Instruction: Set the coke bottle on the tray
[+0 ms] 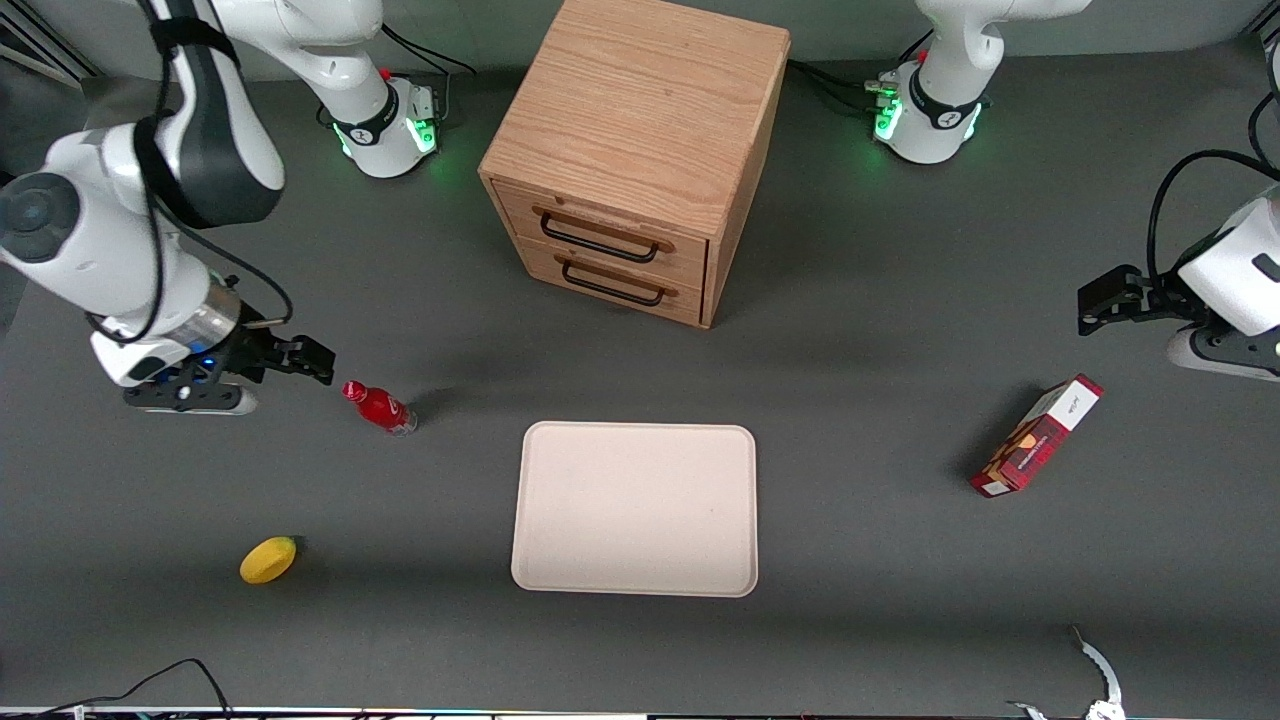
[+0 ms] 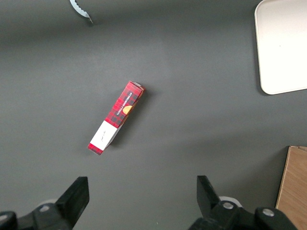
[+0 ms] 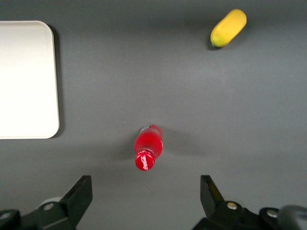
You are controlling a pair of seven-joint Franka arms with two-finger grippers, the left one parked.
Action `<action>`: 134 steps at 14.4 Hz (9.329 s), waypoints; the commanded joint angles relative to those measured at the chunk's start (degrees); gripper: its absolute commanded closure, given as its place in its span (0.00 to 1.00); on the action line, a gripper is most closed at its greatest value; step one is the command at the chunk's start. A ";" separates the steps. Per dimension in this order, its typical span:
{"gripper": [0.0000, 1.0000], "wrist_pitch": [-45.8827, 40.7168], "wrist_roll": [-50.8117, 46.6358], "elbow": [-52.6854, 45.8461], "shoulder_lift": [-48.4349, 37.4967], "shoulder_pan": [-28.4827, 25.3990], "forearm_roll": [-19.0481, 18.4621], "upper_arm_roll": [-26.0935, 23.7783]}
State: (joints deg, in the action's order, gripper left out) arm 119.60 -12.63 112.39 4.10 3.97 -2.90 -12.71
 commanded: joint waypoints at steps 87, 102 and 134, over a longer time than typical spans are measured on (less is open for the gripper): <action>1.00 -0.35 0.07 -53.15 42.65 -21.11 -11.42 0.40; 0.63 3.45 -3.27 -52.54 45.73 -21.20 -10.89 0.58; 0.00 -33.71 1.47 -41.55 11.11 0.42 -1.85 -1.62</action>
State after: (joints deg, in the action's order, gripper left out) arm 87.81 -12.49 67.74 19.10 3.03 -6.89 -13.86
